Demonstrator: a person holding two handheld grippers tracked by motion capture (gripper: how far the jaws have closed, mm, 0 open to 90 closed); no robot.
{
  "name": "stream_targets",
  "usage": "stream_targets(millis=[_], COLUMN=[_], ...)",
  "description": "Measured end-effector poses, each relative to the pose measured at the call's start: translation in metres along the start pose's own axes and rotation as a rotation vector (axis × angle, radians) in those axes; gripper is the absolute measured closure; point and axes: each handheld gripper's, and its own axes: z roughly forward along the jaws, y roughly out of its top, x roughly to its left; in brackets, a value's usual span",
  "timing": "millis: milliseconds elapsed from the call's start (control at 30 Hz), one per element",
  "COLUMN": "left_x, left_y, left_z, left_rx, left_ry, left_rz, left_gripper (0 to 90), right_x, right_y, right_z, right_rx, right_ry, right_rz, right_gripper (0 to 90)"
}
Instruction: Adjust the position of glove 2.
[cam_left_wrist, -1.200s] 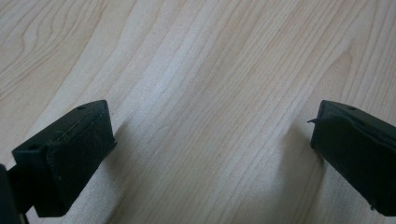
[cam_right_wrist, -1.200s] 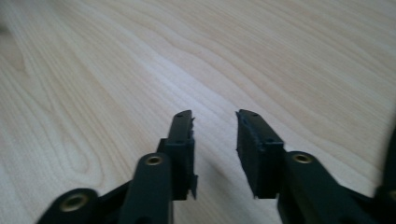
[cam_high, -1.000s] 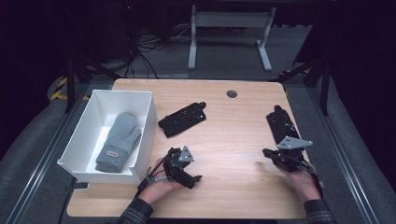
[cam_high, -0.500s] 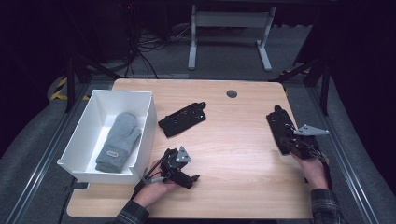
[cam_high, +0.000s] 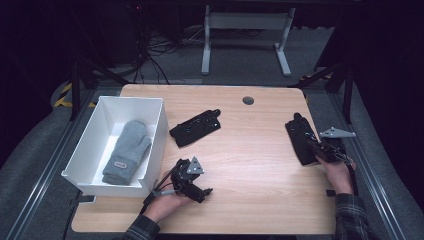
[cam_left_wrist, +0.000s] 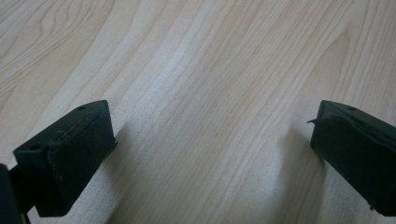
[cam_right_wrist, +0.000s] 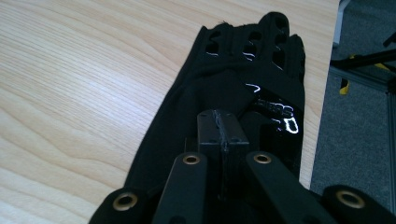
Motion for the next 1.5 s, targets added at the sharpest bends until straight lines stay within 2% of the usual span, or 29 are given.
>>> stream_targets(millis=[200, 300, 600, 833, 1067, 1500], left_x=[0.0, 0.0, 0.0, -0.001, -0.001, -0.001], left_y=[0.0, 0.0, 0.0, 0.0, 0.0, 0.0], left_z=[0.0, 0.0, 0.0, 0.0, 0.0, 0.0], left_rx=[0.0, 0.0, -0.001, 0.0, 0.0, 0.002], left_ry=[0.0, 0.001, 0.001, 0.005, 0.006, 0.008], left_rz=[-0.001, -0.001, -0.003, -0.005, -0.008, -0.012], left_gripper=[0.1, 0.1, 0.0, 0.1, 0.1, 0.0], right_x=[-0.004, -0.004, 0.009, 0.029, 0.056, 0.101], right_y=[-0.004, -0.006, -0.005, -0.006, -0.006, -0.012], right_z=[0.012, 0.012, 0.01, 0.004, -0.004, -0.017], right_rx=[0.055, 0.06, 0.071, 0.087, 0.112, 0.112], right_ry=[0.0, 0.004, 0.037, 0.095, 0.166, 0.306], right_rz=[0.006, 0.006, -0.039, -0.093, -0.162, -0.258], right_gripper=[90.0, 90.0, 90.0, 90.0, 90.0, 90.0])
